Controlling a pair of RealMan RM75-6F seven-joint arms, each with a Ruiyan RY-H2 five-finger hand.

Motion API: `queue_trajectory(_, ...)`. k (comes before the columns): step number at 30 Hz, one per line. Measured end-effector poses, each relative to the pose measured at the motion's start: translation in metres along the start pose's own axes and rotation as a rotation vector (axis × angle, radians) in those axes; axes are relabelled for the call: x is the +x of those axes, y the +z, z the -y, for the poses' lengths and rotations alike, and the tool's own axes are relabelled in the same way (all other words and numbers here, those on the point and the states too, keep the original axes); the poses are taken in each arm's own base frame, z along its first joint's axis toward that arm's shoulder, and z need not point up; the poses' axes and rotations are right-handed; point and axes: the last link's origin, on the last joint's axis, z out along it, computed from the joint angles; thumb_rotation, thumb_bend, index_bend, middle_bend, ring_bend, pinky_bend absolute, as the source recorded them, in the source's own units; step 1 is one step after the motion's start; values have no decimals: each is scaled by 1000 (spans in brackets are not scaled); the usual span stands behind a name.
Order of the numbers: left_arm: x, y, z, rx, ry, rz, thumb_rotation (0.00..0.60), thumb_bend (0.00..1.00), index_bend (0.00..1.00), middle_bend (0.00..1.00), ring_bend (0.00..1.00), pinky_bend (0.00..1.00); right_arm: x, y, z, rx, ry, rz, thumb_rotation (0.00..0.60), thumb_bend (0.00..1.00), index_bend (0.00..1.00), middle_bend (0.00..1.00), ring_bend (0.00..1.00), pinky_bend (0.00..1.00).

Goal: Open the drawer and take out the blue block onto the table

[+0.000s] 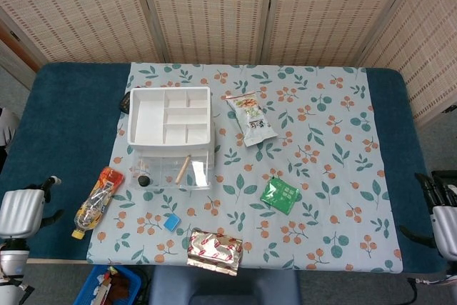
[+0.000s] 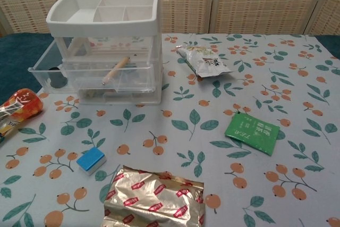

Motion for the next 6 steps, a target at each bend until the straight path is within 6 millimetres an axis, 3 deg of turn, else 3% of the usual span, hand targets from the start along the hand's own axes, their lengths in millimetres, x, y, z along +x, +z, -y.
queue_trajectory(6,-4,-14,-1,2,3,16,600,114,355,604,584,743,-4,3,5,38,16,12,600,100,0,78,34,132)
